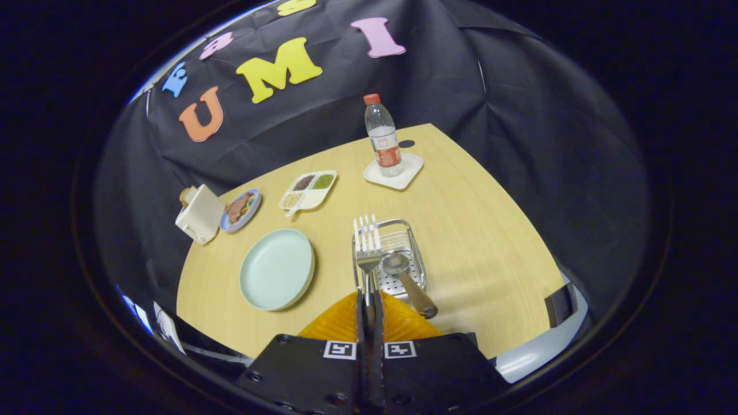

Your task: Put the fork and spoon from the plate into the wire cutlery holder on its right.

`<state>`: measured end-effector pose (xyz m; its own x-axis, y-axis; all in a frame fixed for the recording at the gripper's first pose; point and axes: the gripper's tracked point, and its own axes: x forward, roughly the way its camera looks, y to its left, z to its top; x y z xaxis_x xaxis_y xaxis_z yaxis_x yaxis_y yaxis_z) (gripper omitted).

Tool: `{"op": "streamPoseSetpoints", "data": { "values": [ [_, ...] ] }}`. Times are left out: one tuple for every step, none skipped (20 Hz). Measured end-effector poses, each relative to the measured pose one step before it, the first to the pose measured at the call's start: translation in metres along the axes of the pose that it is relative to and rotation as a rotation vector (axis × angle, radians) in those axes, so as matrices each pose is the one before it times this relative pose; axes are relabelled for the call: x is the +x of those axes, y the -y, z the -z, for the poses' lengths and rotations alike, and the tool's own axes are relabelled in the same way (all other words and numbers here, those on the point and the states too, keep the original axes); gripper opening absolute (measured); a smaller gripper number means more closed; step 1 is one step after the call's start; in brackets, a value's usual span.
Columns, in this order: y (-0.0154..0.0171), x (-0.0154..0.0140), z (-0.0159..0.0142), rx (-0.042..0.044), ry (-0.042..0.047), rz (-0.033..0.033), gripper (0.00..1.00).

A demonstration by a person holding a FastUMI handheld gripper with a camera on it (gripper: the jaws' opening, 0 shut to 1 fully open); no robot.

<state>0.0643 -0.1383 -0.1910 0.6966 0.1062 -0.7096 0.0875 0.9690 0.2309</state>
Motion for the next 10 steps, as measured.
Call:
{"op": "streamPoseSetpoints", "data": {
  "values": [
    [-0.00042,0.00061,-0.00476,0.00204,0.01034,0.00091,0.05],
    [0.00129,-0.00158,-0.00117,0.00171,0.00433,0.00221,0.08],
    [-0.00108,-0.0038,-0.00228,-0.0002,0.00596,-0.00367,0.07],
    [-0.00034,-0.00283,-0.004,-0.00263,0.00964,0.00462,0.05],
    [0.00122,0.00167,-0.00206,0.00028,0.00677,0.00322,0.05],
    [-0.00136,-0.00132,-0.00403,0.00509,0.01471,-0.00783,0.05],
    [0.00038,-0.00078,-0.0015,0.00201,0.01478,0.00724,0.13],
    [0.00109,-0.00093,-0.00181,0.00106,0.01041,0.00828,0.21],
    [-0.00018,-0.0024,-0.00188,-0.00015,0.01067,0.00309,0.31],
    [-0.0012,-0.00335,-0.00289,0.00051,0.01602,0.00084,0.39]
  ]
}}
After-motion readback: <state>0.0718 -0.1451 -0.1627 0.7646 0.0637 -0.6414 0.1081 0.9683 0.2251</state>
